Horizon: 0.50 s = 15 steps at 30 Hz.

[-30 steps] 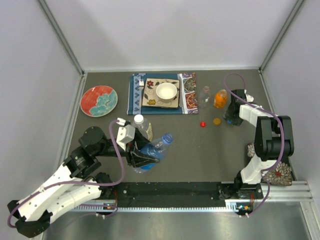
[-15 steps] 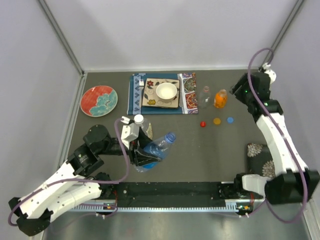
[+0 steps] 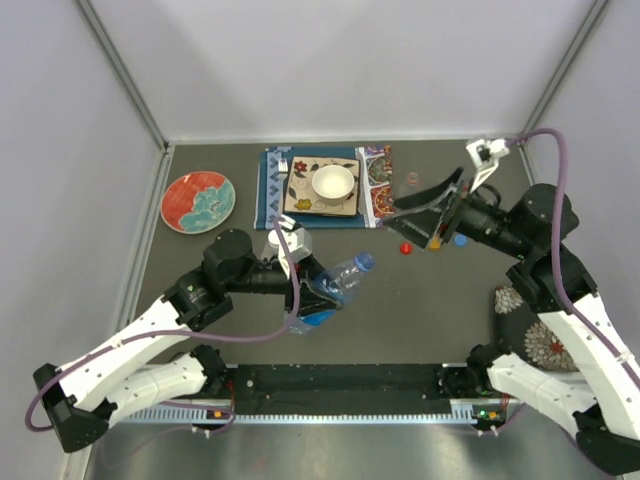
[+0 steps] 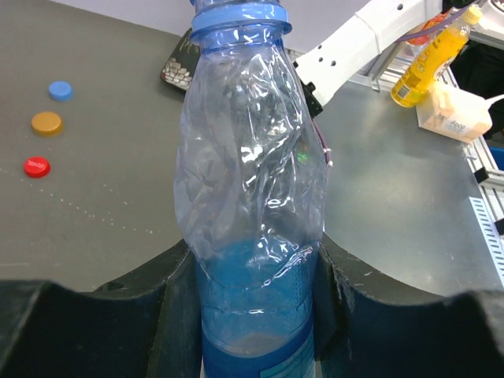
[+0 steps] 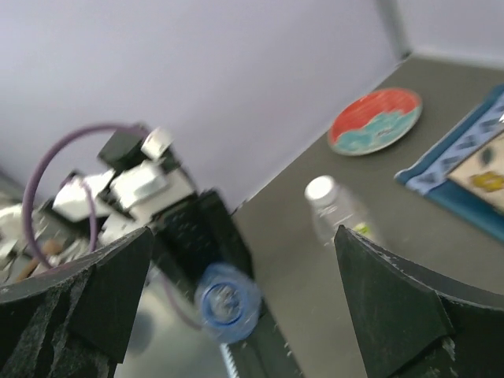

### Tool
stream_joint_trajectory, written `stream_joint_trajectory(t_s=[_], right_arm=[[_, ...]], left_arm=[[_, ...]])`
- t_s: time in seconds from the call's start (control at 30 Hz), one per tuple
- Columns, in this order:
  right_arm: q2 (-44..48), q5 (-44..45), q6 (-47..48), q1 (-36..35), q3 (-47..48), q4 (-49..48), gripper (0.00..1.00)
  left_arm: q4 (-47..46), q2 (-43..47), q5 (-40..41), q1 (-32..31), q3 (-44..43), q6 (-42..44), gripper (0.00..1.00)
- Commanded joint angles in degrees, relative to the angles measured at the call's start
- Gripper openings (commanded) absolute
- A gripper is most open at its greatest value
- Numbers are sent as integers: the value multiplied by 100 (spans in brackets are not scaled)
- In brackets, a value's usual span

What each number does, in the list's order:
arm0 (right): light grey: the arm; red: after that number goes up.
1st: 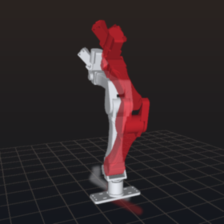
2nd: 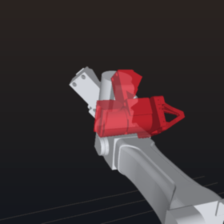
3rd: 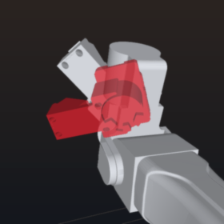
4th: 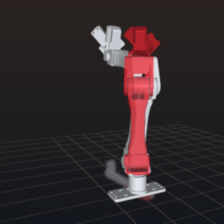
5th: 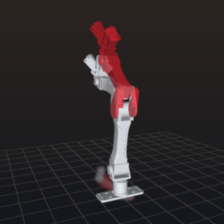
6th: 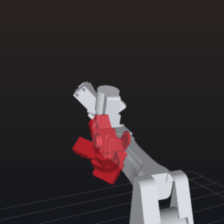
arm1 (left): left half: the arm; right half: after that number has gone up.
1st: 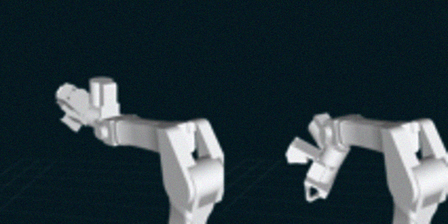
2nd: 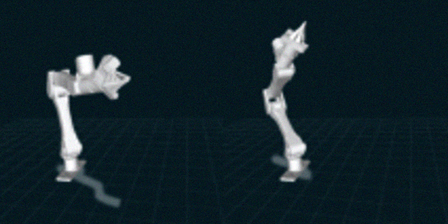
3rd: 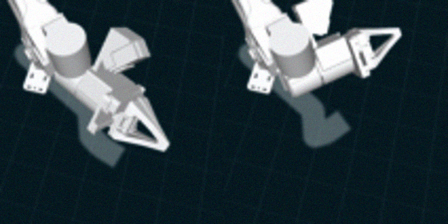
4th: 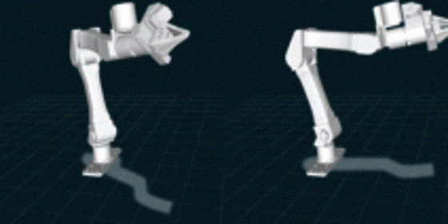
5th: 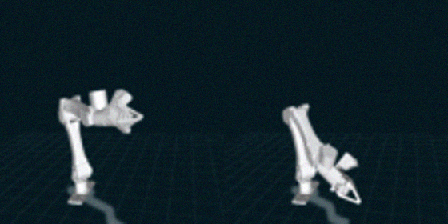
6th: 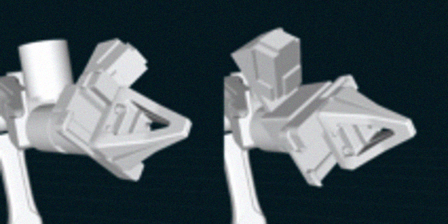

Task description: Unscrew the bottle caps

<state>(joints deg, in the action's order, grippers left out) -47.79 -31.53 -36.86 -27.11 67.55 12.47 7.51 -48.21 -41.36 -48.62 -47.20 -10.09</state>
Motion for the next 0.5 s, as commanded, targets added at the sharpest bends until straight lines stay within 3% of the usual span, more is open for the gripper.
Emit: stream_joint_trajectory(t_s=[0.0,0.1,0.33,0.47], right_arm=[[-73,-224,407,-926,285,510,99],[-116,311,793,-1426,215,861,99],[-187,727,988,-1771,-31,862,98],[-310,797,1014,-1833,-57,863,86]], left_arm=[[-329,-154,67,2,-456,95,45],[-329,-312,93,-25,-579,95,45],[-338,-541,181,-60,-747,156,45],[-329,-628,173,-51,-843,182,45]])
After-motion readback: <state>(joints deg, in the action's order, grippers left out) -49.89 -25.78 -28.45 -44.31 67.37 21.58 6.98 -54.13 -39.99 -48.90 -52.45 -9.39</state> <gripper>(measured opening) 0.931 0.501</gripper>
